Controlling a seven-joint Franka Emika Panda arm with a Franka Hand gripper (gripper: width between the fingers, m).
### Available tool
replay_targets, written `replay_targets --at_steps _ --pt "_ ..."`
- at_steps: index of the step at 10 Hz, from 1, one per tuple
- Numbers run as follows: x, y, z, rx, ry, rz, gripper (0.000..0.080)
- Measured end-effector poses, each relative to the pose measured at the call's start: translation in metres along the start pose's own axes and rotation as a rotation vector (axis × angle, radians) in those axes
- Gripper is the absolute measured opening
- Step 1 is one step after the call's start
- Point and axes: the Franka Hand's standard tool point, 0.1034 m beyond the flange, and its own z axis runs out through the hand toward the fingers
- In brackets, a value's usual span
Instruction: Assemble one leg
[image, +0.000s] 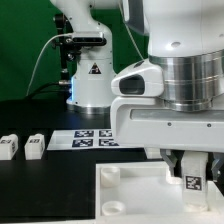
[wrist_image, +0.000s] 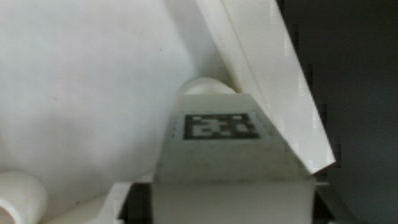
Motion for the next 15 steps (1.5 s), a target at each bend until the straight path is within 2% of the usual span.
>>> replay_targets --at_steps 4,5,6,7,8,14,15 --pt "0.0000 0.0000 0.0000 0.000 0.000 -0.001 0.0293" --pt "0.0000 0.0000 0.0000 0.000 0.000 -0.001 0.0474" --pt "0.0000 0.0000 0.0001 0.000 0.000 -0.001 0.0589" --pt "0.0000 0.0000 0.0001 0.000 0.000 -0.001 0.0589" --pt "0.0000 0.0000 0.0001 0.000 0.000 -0.001 0.0637" --pt "0.0000 0.0000 0.0001 0.000 0.000 -0.001 0.0640" --pt "0.0000 0.0000 0.0001 0.000 0.000 -0.002 0.0475"
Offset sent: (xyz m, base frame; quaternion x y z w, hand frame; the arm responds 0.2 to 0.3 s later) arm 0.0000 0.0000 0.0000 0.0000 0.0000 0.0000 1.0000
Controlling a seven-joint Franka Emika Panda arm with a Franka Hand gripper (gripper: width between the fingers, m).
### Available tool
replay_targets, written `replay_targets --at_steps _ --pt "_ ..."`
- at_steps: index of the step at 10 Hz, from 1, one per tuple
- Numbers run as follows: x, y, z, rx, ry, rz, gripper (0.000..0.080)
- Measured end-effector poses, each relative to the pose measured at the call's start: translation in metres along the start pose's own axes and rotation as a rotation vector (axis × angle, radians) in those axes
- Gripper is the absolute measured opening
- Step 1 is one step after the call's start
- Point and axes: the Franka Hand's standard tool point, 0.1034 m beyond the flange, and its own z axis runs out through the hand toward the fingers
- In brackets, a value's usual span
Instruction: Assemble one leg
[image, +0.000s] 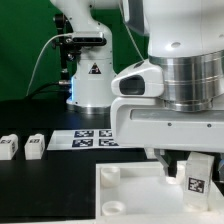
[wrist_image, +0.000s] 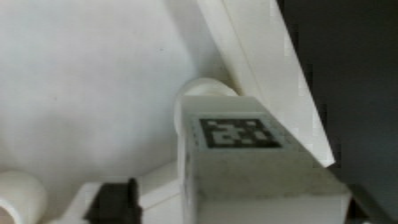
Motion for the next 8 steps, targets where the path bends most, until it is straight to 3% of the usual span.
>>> replay_targets --at_steps 1,5,7,8 --pt "0.0000 0.0000 0.0000 0.000 0.000 0.000 0.0293" --pt "0.0002 -0.0007 -0.0002 0.002 0.006 0.051 0.0290" --pt "-0.0019 0.0002 0.0005 0.006 0.031 0.285 0.0290" --pt "-0.0020 0.0014 0.0007 0.021 0.039 0.481 0.0290"
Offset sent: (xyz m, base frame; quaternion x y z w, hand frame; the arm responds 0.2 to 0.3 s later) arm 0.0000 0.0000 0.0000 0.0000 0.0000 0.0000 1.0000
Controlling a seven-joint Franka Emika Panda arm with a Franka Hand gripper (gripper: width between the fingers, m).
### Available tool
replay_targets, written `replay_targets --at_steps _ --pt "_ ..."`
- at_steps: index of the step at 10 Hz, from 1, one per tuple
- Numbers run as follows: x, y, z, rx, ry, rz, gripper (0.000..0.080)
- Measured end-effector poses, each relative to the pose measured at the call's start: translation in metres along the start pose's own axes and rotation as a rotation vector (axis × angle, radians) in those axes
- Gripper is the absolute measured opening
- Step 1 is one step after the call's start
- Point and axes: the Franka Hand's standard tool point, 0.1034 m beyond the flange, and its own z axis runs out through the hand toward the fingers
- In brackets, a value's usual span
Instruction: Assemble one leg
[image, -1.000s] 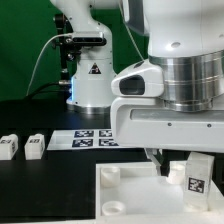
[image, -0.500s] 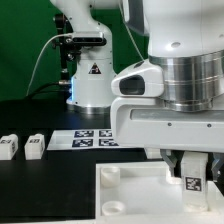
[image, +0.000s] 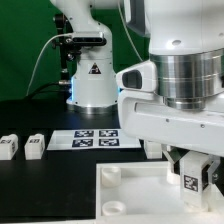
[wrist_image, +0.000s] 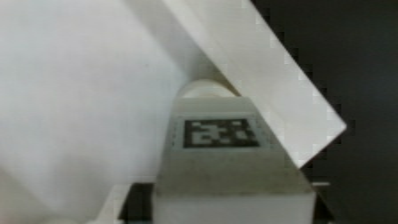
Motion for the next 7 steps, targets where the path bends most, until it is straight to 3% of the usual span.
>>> replay_targets --at_steps 3,5,6,7 --pt "-0.003 0.002 0.001 0.041 -0.030 0.539 0.0291" --pt "-0.012 -0.003 0.001 0.040 -0.042 0.836 0.0291" --pt "-0.011 -0.003 0.002 0.039 -0.038 0.822 0.0291" --pt "-0.012 -0.003 0.002 0.038 -0.039 0.818 0.0375"
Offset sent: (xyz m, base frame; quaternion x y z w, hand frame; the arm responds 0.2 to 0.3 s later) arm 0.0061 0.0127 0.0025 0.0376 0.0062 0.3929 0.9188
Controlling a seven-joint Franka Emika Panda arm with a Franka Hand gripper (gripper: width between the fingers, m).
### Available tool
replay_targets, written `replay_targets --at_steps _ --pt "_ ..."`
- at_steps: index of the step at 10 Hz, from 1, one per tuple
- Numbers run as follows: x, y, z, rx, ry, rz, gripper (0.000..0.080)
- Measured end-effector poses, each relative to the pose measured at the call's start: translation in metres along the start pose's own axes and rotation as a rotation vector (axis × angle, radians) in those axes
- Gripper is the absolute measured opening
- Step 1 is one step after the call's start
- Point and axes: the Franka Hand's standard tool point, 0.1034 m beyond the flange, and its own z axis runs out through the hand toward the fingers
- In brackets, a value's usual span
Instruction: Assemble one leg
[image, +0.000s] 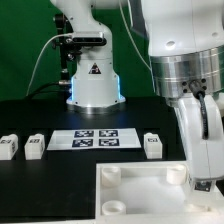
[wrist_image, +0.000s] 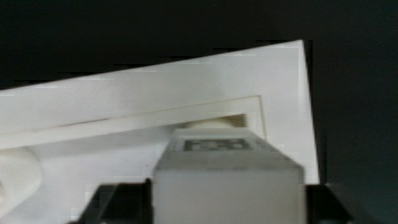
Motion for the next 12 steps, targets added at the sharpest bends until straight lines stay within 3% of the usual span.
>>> replay_targets --at_steps 1,2,3,5,8,9,10,12 --pt "-0.001 0.000 0.000 0.000 0.000 -0.006 0.0510" --pt "-0.001 0.001 0.001 -0.001 0.001 -0.074 0.0510" --pt "-0.004 0.001 0.003 0.008 0.003 -0.189 0.0620" --pt "-0.012 0.003 0.004 0.004 0.009 -0.439 0.0640" --pt "-0.010 0.003 0.004 0.002 0.011 -0.752 0.0649" --pt "-0.008 0.003 0.004 -0.008 0.017 -0.897 0.0649" --pt "-0.003 0.004 0.003 -0.040 0.040 -1.093 0.0649" --pt "0.000 0.001 0.001 -0.064 0.070 -1.437 0.0649"
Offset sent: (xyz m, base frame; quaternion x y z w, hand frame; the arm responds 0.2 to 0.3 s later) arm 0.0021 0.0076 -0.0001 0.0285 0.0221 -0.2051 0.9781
